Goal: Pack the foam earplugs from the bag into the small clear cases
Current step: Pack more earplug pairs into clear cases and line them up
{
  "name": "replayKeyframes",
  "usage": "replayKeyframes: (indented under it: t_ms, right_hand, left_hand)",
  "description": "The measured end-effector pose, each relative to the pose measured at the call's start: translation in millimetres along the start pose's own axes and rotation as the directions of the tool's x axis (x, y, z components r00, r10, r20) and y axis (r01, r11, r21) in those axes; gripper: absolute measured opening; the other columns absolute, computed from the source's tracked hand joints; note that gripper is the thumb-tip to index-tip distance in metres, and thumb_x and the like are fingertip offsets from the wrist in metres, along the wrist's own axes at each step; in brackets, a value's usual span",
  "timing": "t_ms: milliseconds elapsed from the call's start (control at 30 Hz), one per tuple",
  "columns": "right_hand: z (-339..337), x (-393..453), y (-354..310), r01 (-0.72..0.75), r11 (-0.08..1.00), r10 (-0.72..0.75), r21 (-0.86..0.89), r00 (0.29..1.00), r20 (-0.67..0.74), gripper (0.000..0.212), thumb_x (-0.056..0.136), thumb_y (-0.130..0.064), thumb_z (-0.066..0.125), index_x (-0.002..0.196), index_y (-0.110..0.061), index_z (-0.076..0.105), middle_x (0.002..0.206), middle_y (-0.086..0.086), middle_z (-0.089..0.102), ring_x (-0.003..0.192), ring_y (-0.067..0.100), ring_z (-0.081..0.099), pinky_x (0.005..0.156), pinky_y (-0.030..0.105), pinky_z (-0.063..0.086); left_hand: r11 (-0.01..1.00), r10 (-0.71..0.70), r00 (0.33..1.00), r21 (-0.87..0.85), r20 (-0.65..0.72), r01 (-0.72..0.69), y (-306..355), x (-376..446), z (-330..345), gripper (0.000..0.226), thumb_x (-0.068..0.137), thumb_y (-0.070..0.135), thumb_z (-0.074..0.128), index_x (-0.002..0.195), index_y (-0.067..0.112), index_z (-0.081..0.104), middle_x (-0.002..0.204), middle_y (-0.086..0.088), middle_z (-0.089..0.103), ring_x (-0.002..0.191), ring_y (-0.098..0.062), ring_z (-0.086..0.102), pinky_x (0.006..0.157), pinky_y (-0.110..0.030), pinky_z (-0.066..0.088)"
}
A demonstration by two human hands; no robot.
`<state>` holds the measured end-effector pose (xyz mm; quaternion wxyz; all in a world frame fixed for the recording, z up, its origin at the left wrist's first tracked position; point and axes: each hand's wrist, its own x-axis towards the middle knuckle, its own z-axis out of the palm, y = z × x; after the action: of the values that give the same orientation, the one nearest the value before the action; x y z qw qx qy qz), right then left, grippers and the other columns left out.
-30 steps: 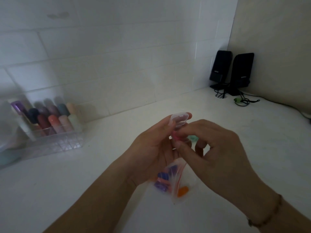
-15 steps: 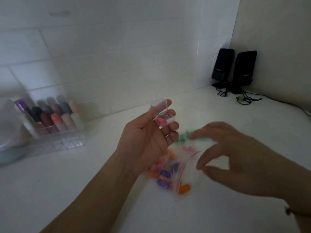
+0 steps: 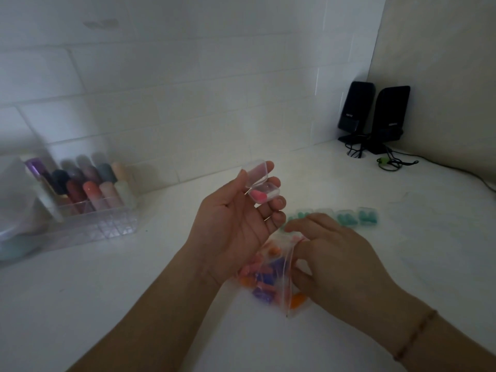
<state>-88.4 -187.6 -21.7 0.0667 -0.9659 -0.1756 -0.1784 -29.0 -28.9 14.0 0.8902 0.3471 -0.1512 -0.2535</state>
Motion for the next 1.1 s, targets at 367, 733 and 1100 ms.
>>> replayKeyframes:
  t_ms: [367, 733, 1100]
  right_hand:
    - [-80.3, -12.8, 30.5, 0.044, 0.666, 0.047, 0.744, 0.994, -0.102, 0.012, 0.068, -0.048, 0.073, 0.077, -0.039, 0.076, 0.100, -0.019, 0.071, 0.092, 0.006, 0.068, 0.077, 0.021, 0.054]
    - [-40.7, -1.1, 3.3, 0.026, 0.827, 0.262, 0.562, 0.866, -0.426, 0.011, 0.077, -0.027, 0.073, 0.084, -0.035, 0.073, 0.097, -0.016, 0.066, 0.091, 0.007, 0.063, 0.062, 0.015, 0.048]
    - [-40.9, -1.6, 8.1, -0.027, 0.839, 0.260, 0.544, 0.898, -0.355, 0.006, 0.079, -0.033, 0.072, 0.084, -0.031, 0.076, 0.097, -0.018, 0.064, 0.089, 0.005, 0.062, 0.068, 0.006, 0.041]
  left_hand:
    - [0.995, -0.089, 0.996, 0.043, 0.027, 0.087, -2.2, -1.6, 0.6, 0.043, 0.089, 0.030, 0.052, 0.125, 0.006, 0.055, 0.092, -0.009, 0.059, 0.073, -0.021, 0.054, 0.070, -0.030, 0.046]
    - [0.979, -0.176, 0.976, 0.126, 0.131, 0.160, -11.0, -5.8, 12.6, 0.072, 0.055, 0.028, 0.092, 0.116, 0.004, 0.062, 0.101, -0.016, 0.058, 0.076, -0.022, 0.054, 0.069, -0.029, 0.050]
    - [0.975, -0.213, 0.956, 0.106, 0.200, 0.194, -11.8, -5.3, 6.5, 0.062, 0.083, 0.036, 0.065, 0.130, -0.002, 0.054, 0.108, -0.016, 0.060, 0.080, -0.022, 0.059, 0.074, -0.031, 0.051]
